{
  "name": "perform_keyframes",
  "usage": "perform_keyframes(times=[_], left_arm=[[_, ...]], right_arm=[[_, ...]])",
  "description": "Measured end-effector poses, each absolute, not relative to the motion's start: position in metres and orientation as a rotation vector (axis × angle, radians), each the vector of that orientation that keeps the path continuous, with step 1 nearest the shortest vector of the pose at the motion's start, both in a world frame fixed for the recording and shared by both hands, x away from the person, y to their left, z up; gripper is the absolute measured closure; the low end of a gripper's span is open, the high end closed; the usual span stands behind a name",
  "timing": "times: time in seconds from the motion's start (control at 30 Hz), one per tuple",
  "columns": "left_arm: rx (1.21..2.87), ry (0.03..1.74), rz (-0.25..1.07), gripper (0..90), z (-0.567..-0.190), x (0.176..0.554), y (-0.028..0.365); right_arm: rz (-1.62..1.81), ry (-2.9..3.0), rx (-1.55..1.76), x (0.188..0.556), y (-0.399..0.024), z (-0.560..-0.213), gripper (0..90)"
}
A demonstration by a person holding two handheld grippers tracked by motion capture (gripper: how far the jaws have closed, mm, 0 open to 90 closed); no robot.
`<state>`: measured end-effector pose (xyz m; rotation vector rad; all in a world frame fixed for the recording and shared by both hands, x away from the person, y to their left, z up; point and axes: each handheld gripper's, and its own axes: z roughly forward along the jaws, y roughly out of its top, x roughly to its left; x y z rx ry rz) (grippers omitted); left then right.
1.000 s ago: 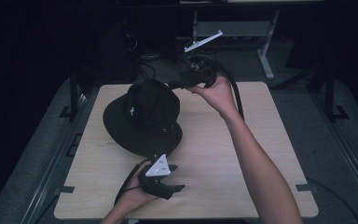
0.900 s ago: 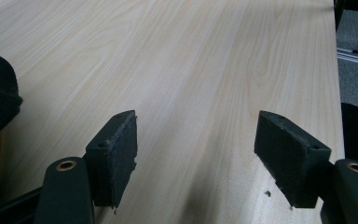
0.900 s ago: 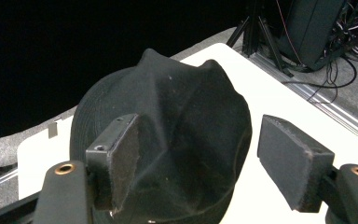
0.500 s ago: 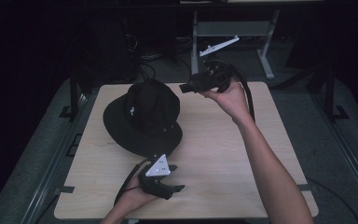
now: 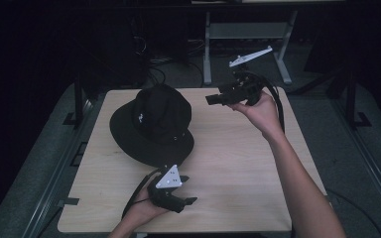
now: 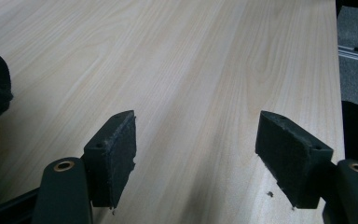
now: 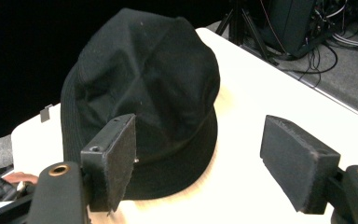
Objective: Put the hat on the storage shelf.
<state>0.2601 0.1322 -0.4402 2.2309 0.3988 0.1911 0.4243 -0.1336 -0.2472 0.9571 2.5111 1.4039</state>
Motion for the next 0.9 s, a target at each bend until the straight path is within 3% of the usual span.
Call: perform_keyframes(times=[0.9], left_arm=[[2.228,0.414,0.203,27.8,-0.442,0.260,0.134]], right_arm=[[1.400,2.523,1.072,0.408,-0.175,-0.291,25.0]])
